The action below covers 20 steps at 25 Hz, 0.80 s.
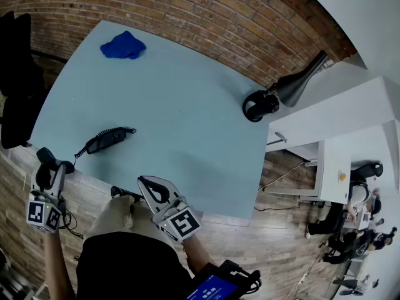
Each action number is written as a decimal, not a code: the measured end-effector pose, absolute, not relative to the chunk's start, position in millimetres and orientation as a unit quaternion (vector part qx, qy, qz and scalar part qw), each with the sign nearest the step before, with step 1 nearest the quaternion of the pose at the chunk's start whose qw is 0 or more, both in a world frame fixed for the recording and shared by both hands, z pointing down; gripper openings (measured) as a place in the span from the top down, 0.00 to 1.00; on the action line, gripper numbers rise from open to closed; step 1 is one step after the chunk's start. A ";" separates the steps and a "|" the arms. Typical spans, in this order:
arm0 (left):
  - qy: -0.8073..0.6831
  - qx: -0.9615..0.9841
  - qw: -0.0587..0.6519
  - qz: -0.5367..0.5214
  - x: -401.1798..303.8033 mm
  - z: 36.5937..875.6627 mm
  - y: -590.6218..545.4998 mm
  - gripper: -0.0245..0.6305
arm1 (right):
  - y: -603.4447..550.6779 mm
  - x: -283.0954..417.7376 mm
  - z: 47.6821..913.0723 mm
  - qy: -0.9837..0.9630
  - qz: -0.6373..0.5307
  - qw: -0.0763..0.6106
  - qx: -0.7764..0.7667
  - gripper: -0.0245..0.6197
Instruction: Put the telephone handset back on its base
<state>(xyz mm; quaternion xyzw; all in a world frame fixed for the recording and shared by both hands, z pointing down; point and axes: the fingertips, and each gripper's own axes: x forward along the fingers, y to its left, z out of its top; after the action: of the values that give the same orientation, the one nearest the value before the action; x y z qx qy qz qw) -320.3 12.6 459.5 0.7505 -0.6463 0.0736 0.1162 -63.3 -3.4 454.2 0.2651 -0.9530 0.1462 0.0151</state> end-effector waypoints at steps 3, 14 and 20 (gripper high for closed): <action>-0.644 0.753 0.113 0.067 -320.4 462.8 10.3 0.56 | -1.3 -59.0 466.2 -0.956 0.139 0.009 0.259 0.94; -0.592 0.796 0.090 0.089 -318.0 490.2 -39.0 0.56 | 22.3 -41.1 485.6 -0.936 0.177 0.025 0.302 0.93; -0.551 0.818 0.093 0.138 -324.1 520.6 -56.7 0.56 | 18.0 -42.1 485.7 -0.918 0.178 0.028 0.352 0.93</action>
<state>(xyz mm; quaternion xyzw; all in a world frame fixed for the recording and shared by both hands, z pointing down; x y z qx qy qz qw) -324.1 -56.7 520.6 0.8177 -0.5511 0.1376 0.0933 -42.1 18.0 485.7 0.3524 -0.9183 0.1784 0.0280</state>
